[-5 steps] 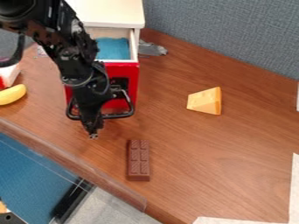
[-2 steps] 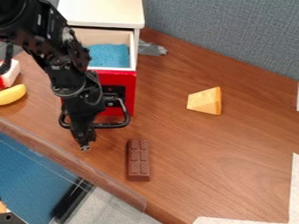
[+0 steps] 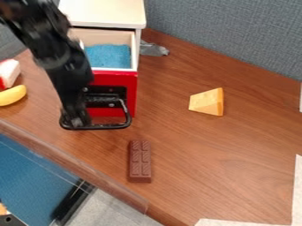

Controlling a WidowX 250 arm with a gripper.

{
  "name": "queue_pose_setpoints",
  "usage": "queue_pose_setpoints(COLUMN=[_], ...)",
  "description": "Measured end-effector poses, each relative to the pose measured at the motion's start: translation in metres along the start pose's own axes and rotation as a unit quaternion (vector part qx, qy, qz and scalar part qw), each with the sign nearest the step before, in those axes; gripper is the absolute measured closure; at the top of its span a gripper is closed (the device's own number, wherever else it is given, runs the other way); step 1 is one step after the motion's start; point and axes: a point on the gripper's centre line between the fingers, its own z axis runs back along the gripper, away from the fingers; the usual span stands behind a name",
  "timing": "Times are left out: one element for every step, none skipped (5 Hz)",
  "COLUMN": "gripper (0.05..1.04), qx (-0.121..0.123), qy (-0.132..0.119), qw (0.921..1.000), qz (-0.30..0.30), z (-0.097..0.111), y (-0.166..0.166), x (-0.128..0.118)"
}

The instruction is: Open the drawer

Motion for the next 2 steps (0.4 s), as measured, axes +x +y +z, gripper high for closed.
queue_pose_setpoints(gripper=[0.079, 0.083], qx=[0.02, 0.019], qy=[-0.03, -0.024], qw=[0.9978, 0.9948], qz=[0.055, 0.097], z=[0.039, 0.06], y=[0.028, 0.043], x=[-0.012, -0.029])
